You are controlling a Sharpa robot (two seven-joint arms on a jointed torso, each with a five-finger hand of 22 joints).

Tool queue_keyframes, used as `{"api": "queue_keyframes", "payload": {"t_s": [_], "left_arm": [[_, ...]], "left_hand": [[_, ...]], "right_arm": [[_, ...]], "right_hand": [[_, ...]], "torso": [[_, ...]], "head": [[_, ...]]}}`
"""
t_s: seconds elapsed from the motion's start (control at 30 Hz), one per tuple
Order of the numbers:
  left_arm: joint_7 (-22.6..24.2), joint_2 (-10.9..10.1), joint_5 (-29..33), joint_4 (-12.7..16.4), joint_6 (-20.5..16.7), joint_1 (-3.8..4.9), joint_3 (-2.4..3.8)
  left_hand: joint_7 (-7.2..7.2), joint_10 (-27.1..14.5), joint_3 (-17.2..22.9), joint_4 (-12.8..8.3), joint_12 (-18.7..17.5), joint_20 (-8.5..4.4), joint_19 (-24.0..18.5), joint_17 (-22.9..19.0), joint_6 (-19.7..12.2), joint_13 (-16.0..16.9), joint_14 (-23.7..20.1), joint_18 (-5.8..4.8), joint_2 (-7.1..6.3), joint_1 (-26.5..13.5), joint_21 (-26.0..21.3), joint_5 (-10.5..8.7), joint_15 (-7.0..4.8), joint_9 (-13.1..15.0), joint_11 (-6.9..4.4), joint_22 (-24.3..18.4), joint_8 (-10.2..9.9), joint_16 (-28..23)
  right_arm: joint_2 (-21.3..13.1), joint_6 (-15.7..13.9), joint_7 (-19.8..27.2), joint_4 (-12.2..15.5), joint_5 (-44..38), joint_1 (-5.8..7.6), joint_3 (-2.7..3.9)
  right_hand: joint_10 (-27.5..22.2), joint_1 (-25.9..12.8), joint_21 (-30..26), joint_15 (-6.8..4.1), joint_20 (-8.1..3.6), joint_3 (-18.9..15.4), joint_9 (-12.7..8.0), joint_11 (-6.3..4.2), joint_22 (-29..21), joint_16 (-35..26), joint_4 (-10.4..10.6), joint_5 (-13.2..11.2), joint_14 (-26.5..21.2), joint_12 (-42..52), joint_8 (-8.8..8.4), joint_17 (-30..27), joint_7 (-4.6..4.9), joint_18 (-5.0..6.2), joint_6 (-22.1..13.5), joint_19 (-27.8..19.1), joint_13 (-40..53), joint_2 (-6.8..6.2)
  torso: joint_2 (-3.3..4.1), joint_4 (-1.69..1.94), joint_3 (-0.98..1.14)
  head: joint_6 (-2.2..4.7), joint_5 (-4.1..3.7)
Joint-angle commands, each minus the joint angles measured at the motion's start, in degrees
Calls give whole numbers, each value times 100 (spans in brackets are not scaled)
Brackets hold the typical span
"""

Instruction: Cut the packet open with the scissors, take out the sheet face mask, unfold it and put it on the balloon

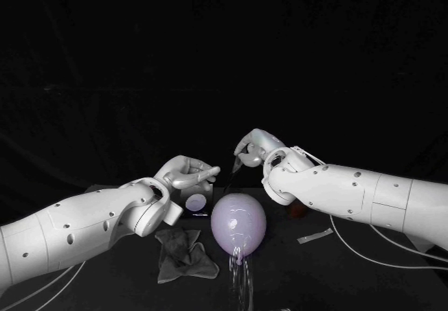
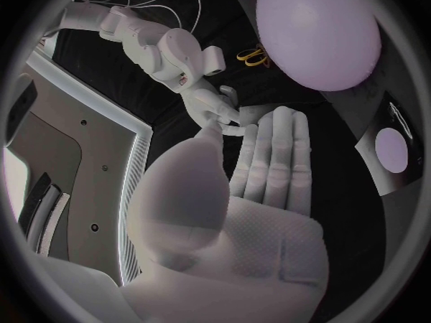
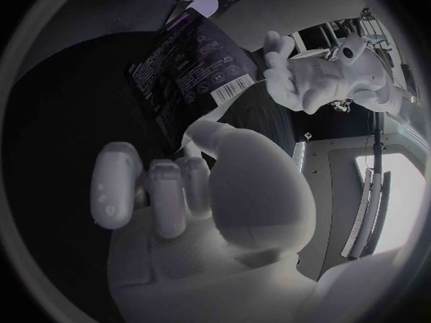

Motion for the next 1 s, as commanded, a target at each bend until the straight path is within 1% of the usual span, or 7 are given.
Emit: {"api": "queue_keyframes", "payload": {"t_s": [0.03,0.27,0.53,0.6,0.67,0.77,1.0], "left_arm": [[-353,142,-27,-191,-15,-1,11],[-651,371,-461,-372,-39,-3,20],[-822,529,-759,-413,-104,-4,29],[-823,551,-781,-412,-125,-4,30],[-811,565,-776,-406,-126,-4,32],[-776,564,-755,-390,-125,-4,39],[-707,513,-720,-297,-133,-4,61]], "left_hand": [[29,-113,-102,2,-21,54,-72,-36,-95,-13,-96,-23,-15,-130,-93,-12,42,-11,37,-56,-57,-75],[113,-359,-372,19,-26,182,-200,-100,-234,-35,-333,8,-113,-503,-270,-11,140,-16,128,-165,-119,-191],[122,-615,-506,20,28,314,-367,-163,-195,-52,-639,32,-228,-607,-445,-2,211,53,173,-269,-1,-240],[173,-875,-599,31,-17,386,-527,-219,-279,-88,-929,8,-384,-611,-573,0,296,65,240,-335,20,-318],[187,-922,-628,33,-1,407,-556,-230,-311,-90,-982,14,-425,-621,-604,3,312,68,254,-353,31,-312],[197,-967,-780,40,42,437,-576,-243,-340,-86,-1034,34,-643,-681,-637,12,325,75,264,-374,62,-282],[197,-1039,-968,47,104,476,-593,-261,-363,-85,-1106,65,-859,-714,-678,25,335,92,270,-403,126,-231]], "right_arm": [[-37,0,116,158,-207,1,5],[-89,31,198,418,-362,1,5],[-84,81,245,542,-525,-4,3],[-76,93,256,565,-540,-11,2],[-67,110,264,584,-559,-23,2],[-54,130,270,588,-575,-36,0],[-39,166,268,566,-589,-57,-3]], "right_hand": [[465,-63,21,-16,-13,42,349,12,1079,20,2,10,589,18,235,1505,20,-64,16,24,1277,-9],[467,-77,24,-16,-13,55,352,12,1080,20,-12,10,589,25,241,1505,20,-65,13,25,1281,-19],[467,-77,24,-16,-13,55,352,12,1080,20,-12,10,589,25,241,1505,20,-65,13,25,1281,-19],[469,-84,37,-16,-13,66,354,12,1083,20,-24,10,589,28,245,1505,20,-68,11,30,1283,-23],[469,-84,37,-16,-13,66,354,12,1083,20,-24,10,589,28,245,1505,20,-68,11,30,1283,-23],[469,-84,37,-16,-13,66,354,12,1083,20,-24,10,589,28,245,1505,20,-68,11,30,1283,-23],[469,-84,37,-16,-13,66,354,12,1083,20,-24,10,589,28,245,1505,20,-68,11,30,1283,-23]], "torso": [[16,-1,-3],[7,5,-7],[5,8,-8],[8,7,-9],[9,3,-8],[7,1,-9],[4,5,-10]], "head": [[-3,-4],[-59,31],[-102,58],[-104,67],[-116,78],[-133,81],[-140,73]]}}
